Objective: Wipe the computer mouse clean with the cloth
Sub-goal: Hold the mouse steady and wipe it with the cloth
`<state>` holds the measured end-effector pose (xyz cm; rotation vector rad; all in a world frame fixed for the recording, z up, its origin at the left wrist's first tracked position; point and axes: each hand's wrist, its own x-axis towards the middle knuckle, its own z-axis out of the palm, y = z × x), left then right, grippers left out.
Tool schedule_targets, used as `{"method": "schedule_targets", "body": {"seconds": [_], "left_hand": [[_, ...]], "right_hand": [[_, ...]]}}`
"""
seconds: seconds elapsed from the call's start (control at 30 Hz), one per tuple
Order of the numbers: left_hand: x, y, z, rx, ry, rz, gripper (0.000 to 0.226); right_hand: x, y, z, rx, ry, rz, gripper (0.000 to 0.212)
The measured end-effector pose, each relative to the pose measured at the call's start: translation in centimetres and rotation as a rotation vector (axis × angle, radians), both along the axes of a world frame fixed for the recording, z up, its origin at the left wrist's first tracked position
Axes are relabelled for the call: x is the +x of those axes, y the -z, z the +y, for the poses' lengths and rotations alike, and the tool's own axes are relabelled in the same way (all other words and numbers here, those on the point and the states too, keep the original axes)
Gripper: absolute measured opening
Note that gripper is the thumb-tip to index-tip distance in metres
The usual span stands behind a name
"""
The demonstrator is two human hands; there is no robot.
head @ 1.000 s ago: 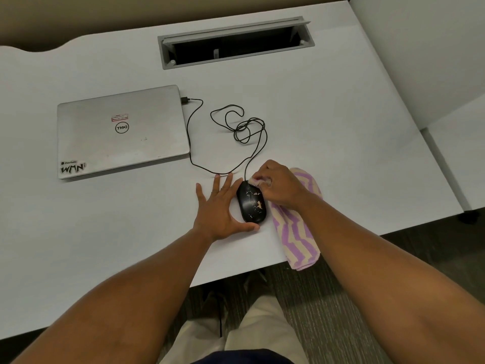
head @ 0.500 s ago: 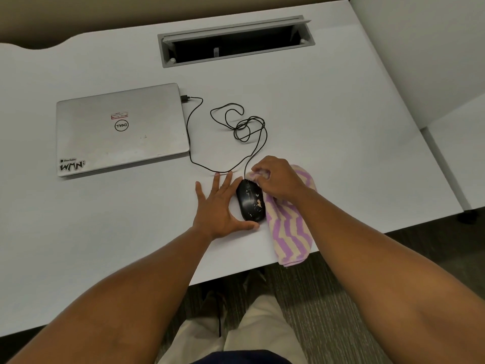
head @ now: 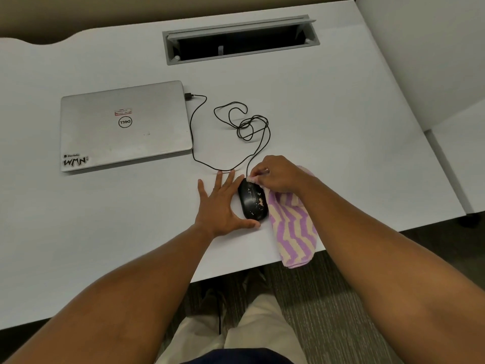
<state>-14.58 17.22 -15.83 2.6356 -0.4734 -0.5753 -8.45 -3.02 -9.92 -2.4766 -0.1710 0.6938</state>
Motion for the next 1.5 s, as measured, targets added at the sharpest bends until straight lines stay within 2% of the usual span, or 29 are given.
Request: {"method": "schedule_targets", "body": {"seconds": [0.17, 0.47, 0.7, 0.83, 0.93, 1.07, 1.33, 1.5], "left_hand": [[0.0, -0.1, 0.0, -0.004, -0.011, 0.005, 0.134], [0.1, -0.2, -0.1, -0.015, -0.022, 0.027, 0.132], [0.0, -0.4, -0.1, -0.025, -0.024, 0.024, 0.132], [0.0, -0.4, -0.1, -0.045, -0.033, 0.023, 0.131], [0.0, -0.4, 0.0, -0.036, -0.032, 0.016, 0.132], [-0.1, -0.3, 0.0, -0.018, -0.019, -0.001, 0.135], [-0.2, -0.3, 0.0, -0.069, -0.055, 0.002, 0.133], [-0.2, -0.3, 0.0, -0.064, -0.056, 0.003, 0.132]], "right_hand": [[0.2, 0.1, 0.9, -0.020, -0.028, -0.032, 0.026], [0.6, -0.7, 1.1, -0.058, -0.222, 0.064, 0.021], [0.6, -0.6, 2.0, -0.069, -0.125, -0.047, 0.020], [0.7, -1.1, 1.9, -0.033, -0.205, 0.017, 0.015], [1.0, -1.5, 1.5, 0.029, -0.146, 0.062, 0.011], [0.6, -0.6, 1.5, -0.020, -0.025, -0.053, 0.020], [-0.3, 0.4, 1.0, -0.126, -0.077, -0.076, 0.026], [-0.6, 1.0, 1.3, -0.078, -0.030, -0.162, 0.026]]}}
